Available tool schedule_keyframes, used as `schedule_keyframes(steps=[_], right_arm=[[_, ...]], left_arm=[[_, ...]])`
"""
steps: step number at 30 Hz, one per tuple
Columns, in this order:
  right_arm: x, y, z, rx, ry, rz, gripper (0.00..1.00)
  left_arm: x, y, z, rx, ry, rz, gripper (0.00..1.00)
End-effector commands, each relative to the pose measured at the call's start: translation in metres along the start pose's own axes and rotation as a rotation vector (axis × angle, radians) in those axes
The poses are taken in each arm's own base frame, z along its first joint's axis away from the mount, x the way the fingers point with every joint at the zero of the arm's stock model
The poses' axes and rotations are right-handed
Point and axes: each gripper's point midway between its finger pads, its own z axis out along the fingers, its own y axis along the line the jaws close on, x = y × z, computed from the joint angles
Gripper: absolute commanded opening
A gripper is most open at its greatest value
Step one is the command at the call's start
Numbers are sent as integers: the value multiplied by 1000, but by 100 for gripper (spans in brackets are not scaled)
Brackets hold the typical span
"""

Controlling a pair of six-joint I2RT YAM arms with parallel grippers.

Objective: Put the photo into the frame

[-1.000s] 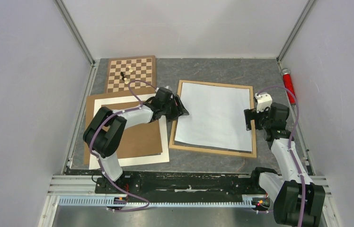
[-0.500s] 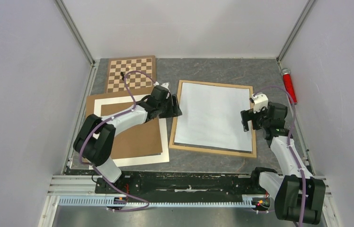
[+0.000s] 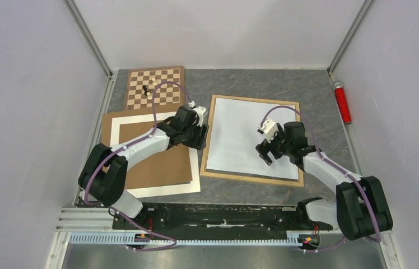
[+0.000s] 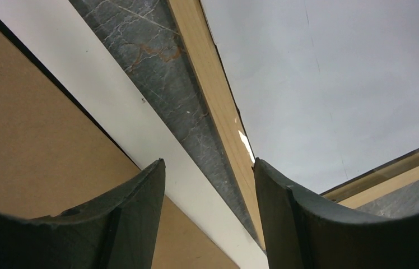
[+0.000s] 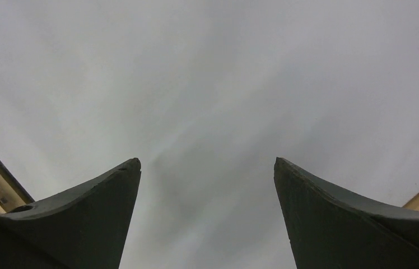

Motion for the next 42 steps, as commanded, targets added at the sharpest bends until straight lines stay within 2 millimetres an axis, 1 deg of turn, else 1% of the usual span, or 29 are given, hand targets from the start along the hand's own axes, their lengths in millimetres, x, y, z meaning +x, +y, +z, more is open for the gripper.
schedule_keyframes(steps=[1, 6, 10, 11, 15, 19, 22, 26, 31, 38, 42], right_arm=[[-18, 8, 2, -60, -54, -135, 92], [-8, 23, -5, -107, -44, -202, 91], [-4, 40, -9, -158, -43, -255, 91], [-3, 43, -10, -165, -44, -267, 91], [0, 61, -10, -220, -39, -320, 91], [6, 73, -6, -246, -20, -378, 91], [13, 80, -5, -266, 1, -405, 91], [23, 86, -4, -290, 26, -421, 90], [34, 87, -2, -299, 57, -426, 90], [33, 84, 0, -286, 61, -425, 89], [32, 81, 0, -275, 65, -423, 89]], left_arm=[[-2, -7, -9, 21, -17, 172, 66], [-2, -28, 0, 45, -8, 252, 66], [2, -48, 8, 61, 8, 319, 66], [4, -52, 9, 63, 11, 360, 66], [8, -74, 14, 70, 15, 450, 66], [12, -85, 21, 40, 17, 514, 66], [19, -86, 26, 38, 29, 524, 66], [30, -85, 27, 44, 36, 532, 66], [45, -80, 30, 48, 69, 540, 66], [50, -81, 25, 69, 81, 551, 66], [59, -81, 21, 98, 109, 572, 66]])
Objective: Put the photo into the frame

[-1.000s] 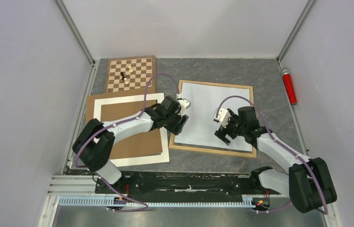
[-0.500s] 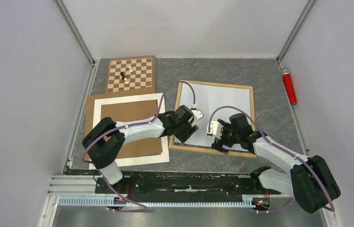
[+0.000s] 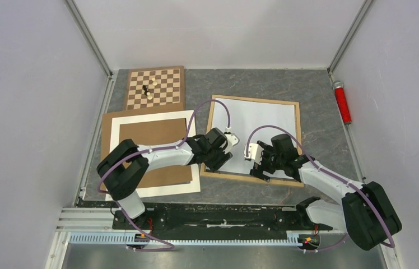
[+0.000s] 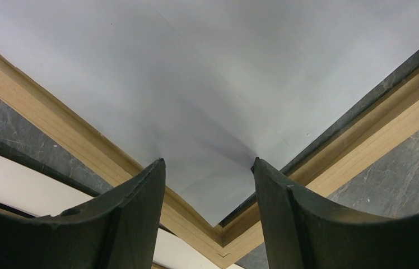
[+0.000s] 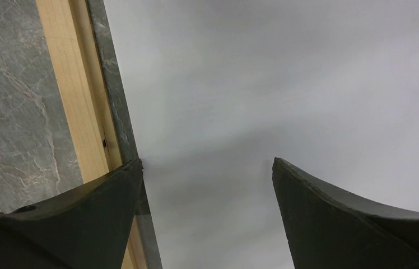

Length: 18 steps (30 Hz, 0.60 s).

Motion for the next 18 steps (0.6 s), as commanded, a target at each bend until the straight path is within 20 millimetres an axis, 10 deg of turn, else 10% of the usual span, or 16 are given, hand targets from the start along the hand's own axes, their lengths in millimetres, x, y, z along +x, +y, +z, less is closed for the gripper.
schedule_keyframes(steps=[1, 18], right_arm=[[11, 1, 0, 3, 50, -8, 89], [2, -8, -2, 30, 38, 20, 88]], left_arm=[[3, -6, -10, 42, -5, 68, 66], [-13, -36, -32, 234, -35, 118, 66]])
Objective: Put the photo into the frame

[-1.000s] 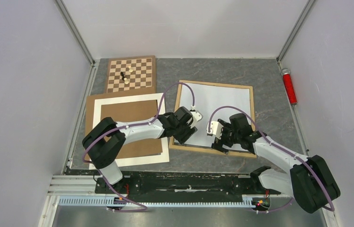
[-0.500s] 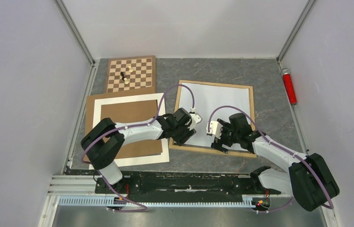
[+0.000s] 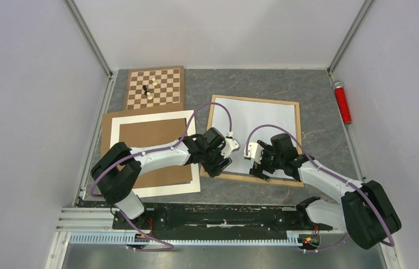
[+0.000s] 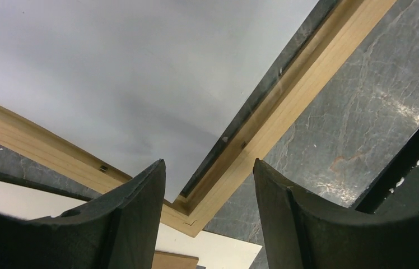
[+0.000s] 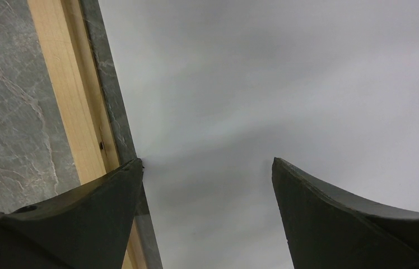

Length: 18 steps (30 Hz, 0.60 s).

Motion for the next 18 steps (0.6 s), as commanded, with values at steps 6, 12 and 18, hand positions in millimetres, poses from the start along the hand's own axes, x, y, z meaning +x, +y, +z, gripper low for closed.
schedule_keyframes(steps=[6, 12, 18], right_arm=[[-3, -5, -4, 20, 14, 5, 89], [-2, -4, -5, 16, 16, 6, 88], [-6, -7, -8, 30, 7, -1, 88]], left_arm=[[-14, 1, 3, 8, -35, 54, 65], [-16, 4, 7, -9, -48, 42, 65], [-28, 5, 3, -20, -92, 28, 65]])
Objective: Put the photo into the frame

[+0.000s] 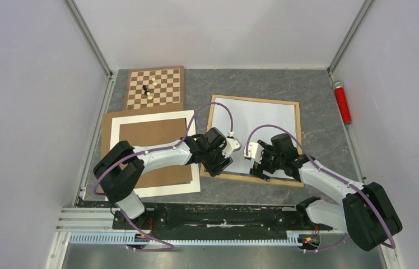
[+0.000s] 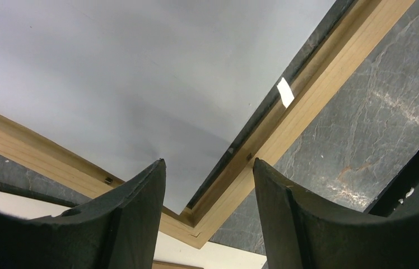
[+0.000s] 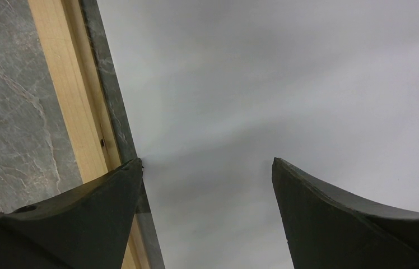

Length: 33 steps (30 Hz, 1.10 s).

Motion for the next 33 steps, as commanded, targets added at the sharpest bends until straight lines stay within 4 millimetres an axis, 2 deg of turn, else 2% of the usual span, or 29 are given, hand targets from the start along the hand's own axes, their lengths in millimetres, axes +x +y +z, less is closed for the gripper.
schedule_keyframes(steps=[1, 7, 12, 17, 25, 33], right_arm=[[-7, -9, -6, 33, 3, -10, 88], [-24, -15, -12, 45, -39, 14, 89], [-40, -20, -19, 58, -86, 37, 89], [-49, -23, -23, 61, -111, 53, 89], [-47, -22, -22, 66, -109, 69, 89], [-36, -18, -19, 62, -89, 79, 89]], left_arm=[[-28, 4, -6, -23, -96, 15, 65], [-42, 15, -14, -76, -117, 34, 65], [-37, 28, -12, -135, -92, 72, 65], [-26, 27, -6, -120, -57, 87, 65], [-10, 14, 1, -52, -23, 79, 65], [2, 16, 12, -55, 12, 74, 65]])
